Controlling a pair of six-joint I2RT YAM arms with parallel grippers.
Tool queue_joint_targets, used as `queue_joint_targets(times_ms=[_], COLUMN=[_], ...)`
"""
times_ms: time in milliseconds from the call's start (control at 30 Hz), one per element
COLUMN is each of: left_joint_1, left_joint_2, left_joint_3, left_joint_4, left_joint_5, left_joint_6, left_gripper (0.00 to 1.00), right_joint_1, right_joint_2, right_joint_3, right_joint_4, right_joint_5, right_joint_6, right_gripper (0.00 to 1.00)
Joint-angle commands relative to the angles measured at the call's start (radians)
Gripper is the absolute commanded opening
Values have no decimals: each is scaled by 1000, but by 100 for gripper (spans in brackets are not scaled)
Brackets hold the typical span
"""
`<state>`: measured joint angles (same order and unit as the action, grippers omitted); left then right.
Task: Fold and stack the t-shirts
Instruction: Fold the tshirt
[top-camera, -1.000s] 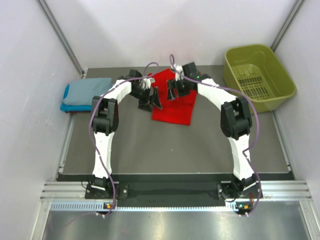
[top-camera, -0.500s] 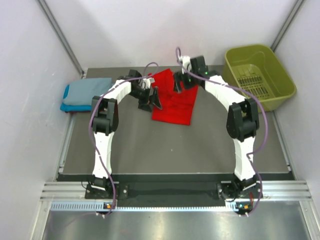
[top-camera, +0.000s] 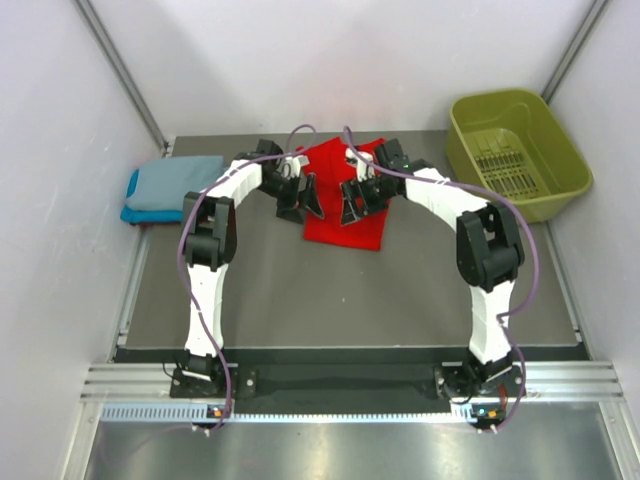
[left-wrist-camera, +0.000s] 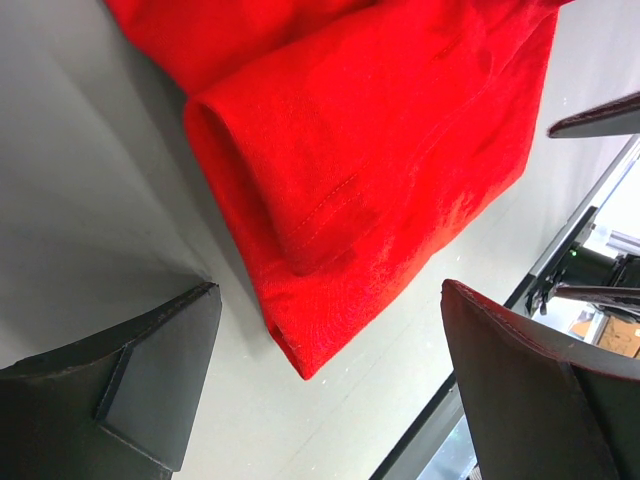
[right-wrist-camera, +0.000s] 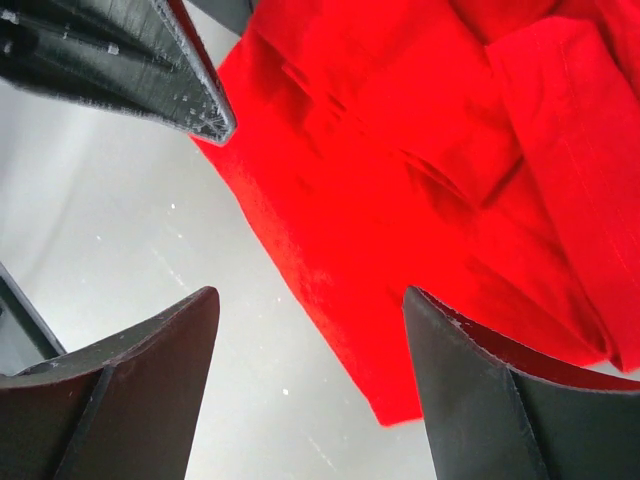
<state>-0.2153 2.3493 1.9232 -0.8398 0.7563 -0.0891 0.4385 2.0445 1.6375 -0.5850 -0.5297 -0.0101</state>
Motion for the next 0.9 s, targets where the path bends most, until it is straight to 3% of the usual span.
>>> queue_joint_targets(times_ms=[0,433,867], left_joint_1=[8,11,14], left_joint_2=[18,13,13], left_joint_3=[-39,-49,-55], left_joint_4=[21,27,27], left_joint_5=[-71,-72,-83], left_joint_6=[22,19,15], left_gripper=[98,97,97], right_joint_1=[17,71,-29], right_joint_2=[49,149,278], right_joint_3=[68,104,327], right_joint_4=[31,48,43], right_joint_5=[-32,32,171], right_joint_6=[4,44,18], right_gripper=[75,76,77])
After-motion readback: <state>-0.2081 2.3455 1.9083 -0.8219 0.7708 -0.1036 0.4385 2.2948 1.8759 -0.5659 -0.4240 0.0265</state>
